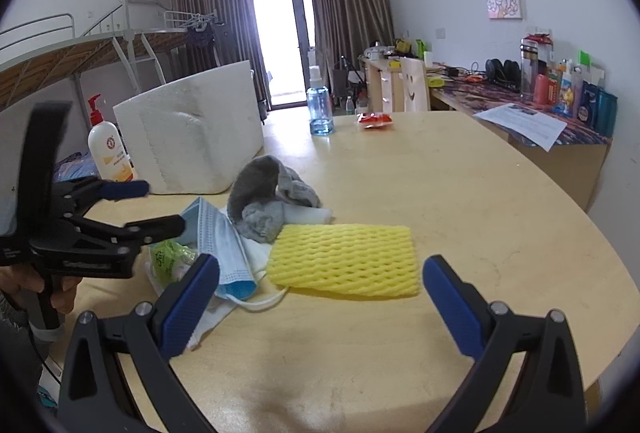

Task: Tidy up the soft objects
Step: 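Grasp the blue mask with the left tool while the right tool grasps the yellow net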

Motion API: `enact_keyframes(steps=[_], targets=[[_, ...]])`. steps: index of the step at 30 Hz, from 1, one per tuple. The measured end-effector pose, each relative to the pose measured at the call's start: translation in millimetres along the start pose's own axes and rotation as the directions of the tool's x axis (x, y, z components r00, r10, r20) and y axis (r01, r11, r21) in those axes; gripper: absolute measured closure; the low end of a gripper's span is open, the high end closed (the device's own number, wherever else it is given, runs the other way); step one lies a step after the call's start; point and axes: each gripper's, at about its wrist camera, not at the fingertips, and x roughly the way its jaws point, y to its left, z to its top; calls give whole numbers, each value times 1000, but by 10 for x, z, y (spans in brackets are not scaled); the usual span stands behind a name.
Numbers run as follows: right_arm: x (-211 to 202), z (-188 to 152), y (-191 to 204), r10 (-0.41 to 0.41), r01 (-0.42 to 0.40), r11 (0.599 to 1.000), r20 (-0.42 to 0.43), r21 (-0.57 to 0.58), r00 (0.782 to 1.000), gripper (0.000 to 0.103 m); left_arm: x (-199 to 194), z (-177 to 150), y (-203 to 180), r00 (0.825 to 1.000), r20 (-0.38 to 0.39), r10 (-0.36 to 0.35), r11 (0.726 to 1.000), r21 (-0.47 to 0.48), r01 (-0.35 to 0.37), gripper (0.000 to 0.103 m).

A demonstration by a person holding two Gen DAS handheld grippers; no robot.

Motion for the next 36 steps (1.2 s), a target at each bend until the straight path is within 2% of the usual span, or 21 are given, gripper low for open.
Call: enact_keyframes(steps=[3, 5, 6, 8, 10, 19, 22, 25, 30, 36], targets=[[50, 26, -4, -5, 5, 1000, -6, -6, 1000, 0, 48, 17, -9, 1000, -15, -27, 999, 17, 28, 26], [97, 41, -11, -4, 4, 1000, -21, -10, 1000, 0, 86, 16, -12, 999, -27, -41, 999, 20, 41, 31], [127, 49, -18, -4, 3, 1000, -31, -11, 1000, 0, 114, 15, -16, 998, -37, -43, 999, 20, 44, 38], [164, 59, -23, -4, 3, 1000, -43, -14, 999, 0, 170, 15, -12, 997, -52, -61, 998, 19, 62, 43], [195, 68, -29, -10, 9, 1000, -52, -27, 999, 0, 233, 14, -20, 994, -71, -82, 996, 21, 84, 58], [281, 81, -84, -16, 13, 999, -87, -37, 996, 0, 200, -28, 38, 981, -45, -190, 982, -6, 190, 87], [353, 75, -106, -25, 21, 999, -114, -39, 993, 0, 168, -54, 68, 974, -34, -224, 974, -22, 223, 88], [411, 78, -115, -28, 22, 999, -135, -44, 990, 0, 97, -58, 150, 964, 9, -265, 962, -61, 265, 88], [483, 75, -62, -44, 32, 997, -166, -76, 985, 1, -12, -60, 239, 958, 62, -279, 954, -96, 283, 88], [561, 83, -30, -59, 40, 995, -201, -93, 978, 17, -106, -70, 377, 955, 123, -271, 944, -161, 289, 88]])
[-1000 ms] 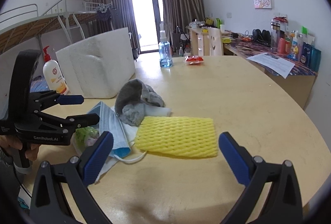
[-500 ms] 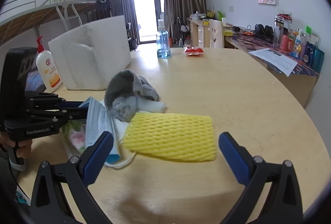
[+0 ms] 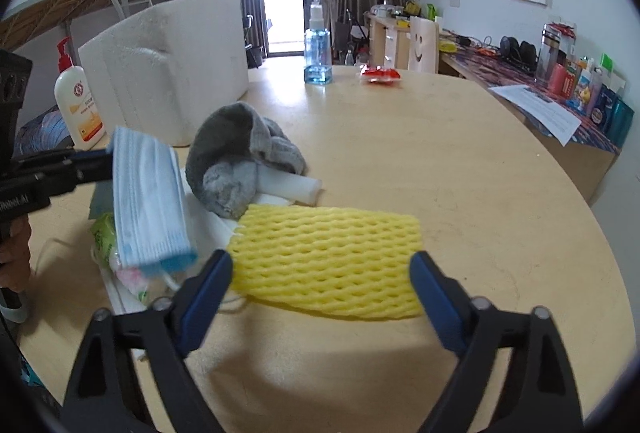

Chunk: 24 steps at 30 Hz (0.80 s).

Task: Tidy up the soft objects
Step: 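Grasp the blue mask with the left tool while the right tool grasps the yellow net, then lift the yellow net with the right tool and carry it over the foam box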

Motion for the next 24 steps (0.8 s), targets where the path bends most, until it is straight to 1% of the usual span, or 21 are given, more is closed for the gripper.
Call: enact_keyframes(steps=[2, 4, 8, 12, 14, 16, 17, 18, 19, 20, 21, 24], targets=[[39, -5, 15, -5, 5, 1000, -17, -10, 1000, 18, -16, 3, 3, 1000, 16, 6, 1000, -8, -6, 88], [64, -11, 28, -13, 13, 1000, -33, -18, 999, 21, -26, 10, -16, 999, 31, 12, 1000, -7, -12, 88], [83, -16, 44, -16, 15, 1000, -47, -23, 999, 23, -64, 11, -33, 999, 46, 10, 1000, -9, -10, 88], [100, -13, 60, -14, 12, 1000, -69, -25, 998, 23, -122, 7, 16, 998, 60, 8, 999, -33, -6, 88], [96, -2, 70, -12, 10, 1000, -80, -28, 997, 28, -154, 21, 47, 997, 72, 9, 999, -44, -6, 88], [88, 10, 86, -1, -2, 999, -90, -33, 996, 37, -171, 26, 65, 997, 77, 12, 999, -48, -8, 88], [83, 14, 87, -1, -2, 999, -93, -37, 996, 40, -170, 25, 63, 997, 77, 11, 999, -46, -7, 88], [78, 15, 93, 1, -5, 999, -97, -42, 995, 50, -179, 28, 53, 997, 77, 9, 999, -45, -6, 88], [70, 22, 84, 3, -7, 999, -102, -45, 995, 63, -195, 31, 47, 996, 84, 12, 999, -44, -9, 88], [67, 30, 67, 14, -18, 999, -108, -39, 994, 67, -198, 26, 41, 996, 87, 14, 999, -40, -11, 88], [60, 32, 39, 29, -32, 999, -111, -26, 993, 75, -207, 28, 36, 996, 89, 13, 999, -38, -10, 88], [50, 19, -34, 39, -39, 999, -103, 2, 994, 86, -243, 31, 28, 995, 102, 5, 999, -40, -1, 88]])
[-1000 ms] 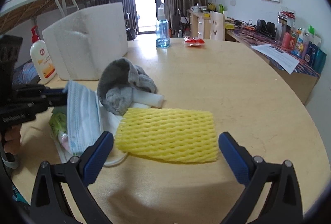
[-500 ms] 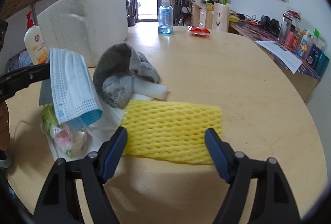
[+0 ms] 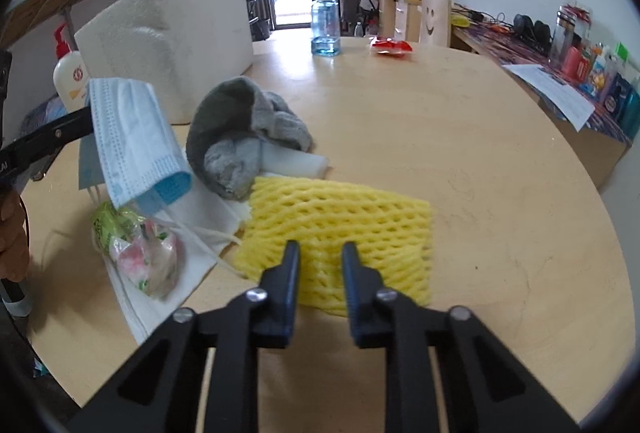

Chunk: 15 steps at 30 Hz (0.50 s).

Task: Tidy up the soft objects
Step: 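Lift the yellow net with the right tool and carry it over the foam box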

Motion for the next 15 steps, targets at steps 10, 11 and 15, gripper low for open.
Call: enact_keyframes(steps=[10, 11, 15], targets=[[-346, 37, -42, -7, 1, 999, 105, 52, 994, 89, -105, 48, 81, 999, 35, -2, 999, -34, 3, 88], [-370, 43, -43, -2, -4, 999, 112, 54, 994, 89, -110, 55, 64, 999, 36, -1, 1000, -31, 2, 88], [-549, 50, -35, -1, -11, 997, 165, 70, 986, 89, -151, 59, 21, 999, 49, 11, 1000, -12, -11, 88]])
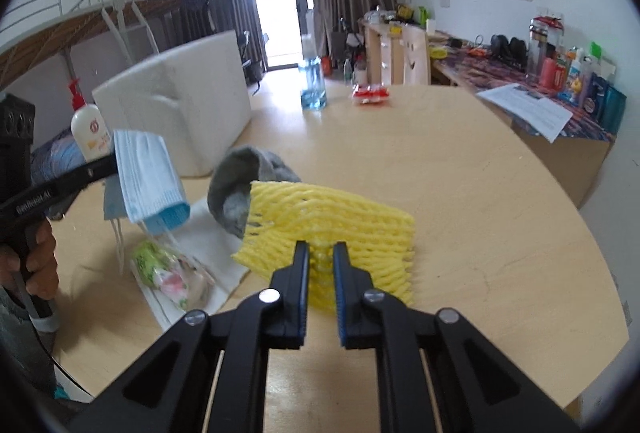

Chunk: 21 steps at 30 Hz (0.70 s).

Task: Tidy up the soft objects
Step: 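Lift the yellow net with the right tool and carry it over the foam box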

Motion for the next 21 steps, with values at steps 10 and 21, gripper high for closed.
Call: enact_keyframes(steps=[10, 21], targets=[[-256, 163, 141, 67, -65, 998, 109, -21, 992, 89, -266, 60, -178, 996, 54, 77, 996, 49, -80, 88], [-331, 367, 347, 181, -168, 982, 175, -90, 968, 89, -715, 216, -169, 974, 125, 188, 980, 41, -195, 88]])
